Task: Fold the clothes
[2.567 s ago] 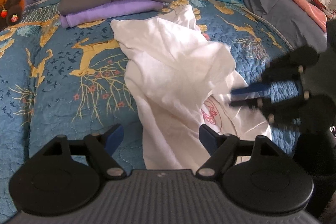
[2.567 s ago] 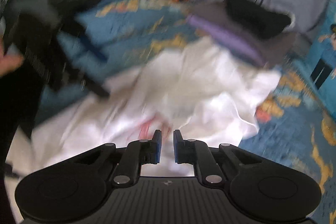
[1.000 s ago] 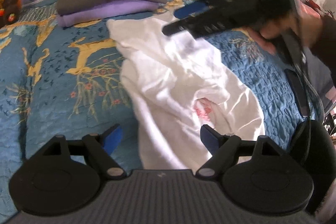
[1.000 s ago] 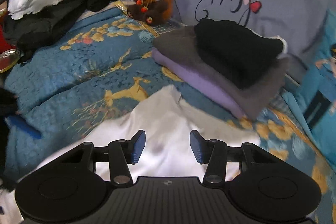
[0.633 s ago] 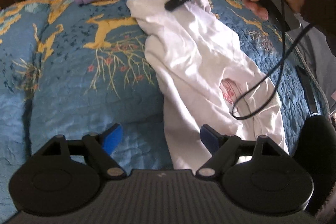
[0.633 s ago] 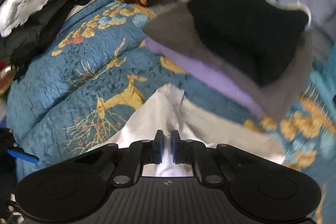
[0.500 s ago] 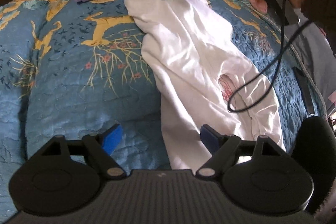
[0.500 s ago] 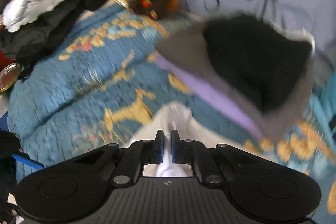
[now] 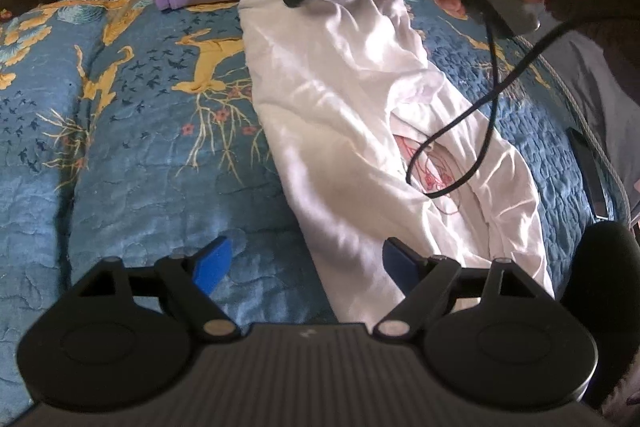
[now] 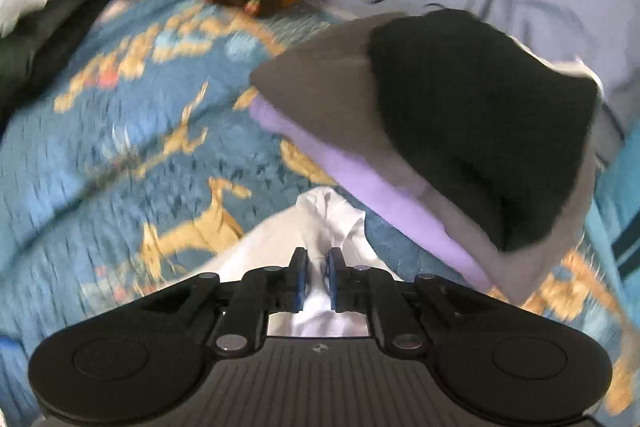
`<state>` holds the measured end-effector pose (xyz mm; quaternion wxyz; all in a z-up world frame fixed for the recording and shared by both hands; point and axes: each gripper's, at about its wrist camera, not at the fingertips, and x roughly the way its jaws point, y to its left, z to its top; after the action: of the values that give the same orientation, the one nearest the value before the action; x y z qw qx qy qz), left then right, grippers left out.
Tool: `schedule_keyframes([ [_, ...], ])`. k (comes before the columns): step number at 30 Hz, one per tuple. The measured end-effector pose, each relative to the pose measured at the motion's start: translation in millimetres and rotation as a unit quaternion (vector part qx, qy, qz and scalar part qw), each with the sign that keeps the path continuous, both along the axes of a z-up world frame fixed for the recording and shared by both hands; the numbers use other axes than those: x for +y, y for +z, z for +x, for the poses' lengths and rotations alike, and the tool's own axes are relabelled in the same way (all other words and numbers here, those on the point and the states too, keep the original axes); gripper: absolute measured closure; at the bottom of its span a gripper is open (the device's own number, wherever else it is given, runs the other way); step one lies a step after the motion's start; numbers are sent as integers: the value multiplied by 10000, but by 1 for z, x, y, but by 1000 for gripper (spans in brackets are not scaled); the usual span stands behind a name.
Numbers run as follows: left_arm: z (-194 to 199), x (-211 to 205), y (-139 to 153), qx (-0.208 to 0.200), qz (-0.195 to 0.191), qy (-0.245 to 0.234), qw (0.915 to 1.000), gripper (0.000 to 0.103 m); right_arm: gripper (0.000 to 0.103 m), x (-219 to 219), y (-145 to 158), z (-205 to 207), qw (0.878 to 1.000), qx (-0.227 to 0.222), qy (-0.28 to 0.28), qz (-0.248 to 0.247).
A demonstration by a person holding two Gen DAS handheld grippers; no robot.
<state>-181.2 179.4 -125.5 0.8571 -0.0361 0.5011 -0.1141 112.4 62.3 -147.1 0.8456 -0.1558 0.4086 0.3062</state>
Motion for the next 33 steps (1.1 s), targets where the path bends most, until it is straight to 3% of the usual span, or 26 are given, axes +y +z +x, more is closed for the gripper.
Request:
schedule_keyframes([
  [2, -2, -2, 2, -12, 22, -24, 10000, 18, 77, -16, 14, -12, 9989, -175, -240, 360],
  [6, -5, -5, 9, -80, 48, -7, 10000, 18, 76, -47, 44, -56, 9957, -459, -384, 704],
  [9, -8, -6, 19, -194, 55, -10, 9998, 17, 76, -65, 50, -101, 9956, -374, -310, 802],
  [15, -19, -5, 33, -313, 90, 50, 9995, 16, 74, -86, 23, -206, 9963, 318, -34, 803],
  [20, -31, -2, 42, -346, 133, 152, 9992, 16, 73, -78, -25, -252, 9911, 1044, -221, 791],
  [22, -36, -1, 46, -376, 157, 185, 9990, 16, 78, -74, -41, -261, 9895, 1171, -398, 748],
  [23, -39, -1, 49, -393, 169, 201, 9989, 16, 91, -72, -46, -265, 9885, 1204, -528, 747],
  [24, -41, 0, 51, -410, 182, 216, 9988, 16, 96, -72, -46, -269, 9869, 1200, -619, 878],
  [29, -49, 5, 60, -466, 177, 296, 9983, 15, 97, -69, -18, -291, 9783, 1080, -515, 1691],
  [33, -51, 8, 68, -540, 193, 354, 9977, 15, 97, -70, -2, -304, 9651, 1232, -410, 2274],
])
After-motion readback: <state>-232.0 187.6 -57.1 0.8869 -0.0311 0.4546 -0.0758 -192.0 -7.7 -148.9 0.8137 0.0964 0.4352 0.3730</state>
